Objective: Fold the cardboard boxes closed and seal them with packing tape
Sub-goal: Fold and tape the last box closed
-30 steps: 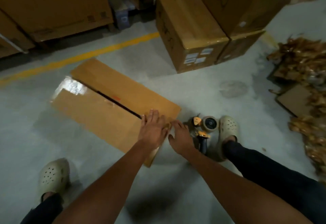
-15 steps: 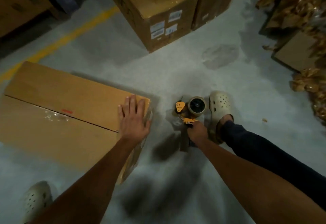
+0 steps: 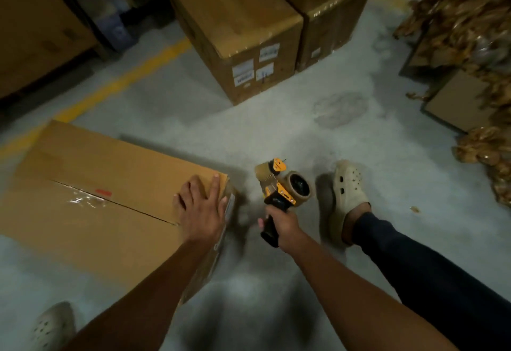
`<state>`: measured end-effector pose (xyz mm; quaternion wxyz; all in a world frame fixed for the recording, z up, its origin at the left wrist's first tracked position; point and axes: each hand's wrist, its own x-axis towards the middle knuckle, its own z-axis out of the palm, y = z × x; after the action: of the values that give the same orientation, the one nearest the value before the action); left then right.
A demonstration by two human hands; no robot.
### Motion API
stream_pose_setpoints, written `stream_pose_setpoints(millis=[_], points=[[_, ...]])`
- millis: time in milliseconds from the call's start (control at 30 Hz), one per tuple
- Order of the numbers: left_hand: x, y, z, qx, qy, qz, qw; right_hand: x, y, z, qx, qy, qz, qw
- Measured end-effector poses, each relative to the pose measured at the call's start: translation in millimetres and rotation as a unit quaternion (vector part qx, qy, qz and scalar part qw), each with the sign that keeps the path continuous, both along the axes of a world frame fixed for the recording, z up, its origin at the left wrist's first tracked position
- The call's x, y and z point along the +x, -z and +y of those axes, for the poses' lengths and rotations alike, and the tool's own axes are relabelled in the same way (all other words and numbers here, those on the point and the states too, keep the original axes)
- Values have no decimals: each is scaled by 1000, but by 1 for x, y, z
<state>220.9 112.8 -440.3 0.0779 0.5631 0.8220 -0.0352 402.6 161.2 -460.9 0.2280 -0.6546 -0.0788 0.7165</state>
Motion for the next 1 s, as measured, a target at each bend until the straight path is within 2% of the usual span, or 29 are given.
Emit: stream_pose_setpoints(millis=[133, 233, 300, 367, 400, 433, 500, 567, 767, 1000], points=[[-1, -42, -33, -39, -49, -65, 996, -1, -67, -31, 76, -58, 14, 995], [-15, -91, -65, 13, -70, -146, 987, -4, -125, -60, 141, -122, 14, 982], [-28, -129, -86, 62, -112, -237, 963, -9, -159, -82, 184, -169, 6, 968], [-40, -164, -106, 121, -189, -317, 921, -17, -190, -106, 233, -211, 6, 949], [-44, -184, -117, 148, -237, -362, 889, -23, -205, -118, 253, -232, 5, 939], [-48, -202, -127, 178, -285, -422, 842, -29, -219, -130, 273, -254, 3, 928], [-55, -237, -146, 219, -356, -548, 725, -44, -242, -153, 304, -295, 2, 906], [-66, -262, -168, 242, -381, -628, 634, -60, -262, -175, 328, -332, -7, 884], [-105, -293, -245, 260, -433, -737, 449, -89, -298, -227, 411, -438, -55, 798], [-112, -276, -292, 306, -408, -828, 233, -103, -312, -236, 500, -519, -189, 667]])
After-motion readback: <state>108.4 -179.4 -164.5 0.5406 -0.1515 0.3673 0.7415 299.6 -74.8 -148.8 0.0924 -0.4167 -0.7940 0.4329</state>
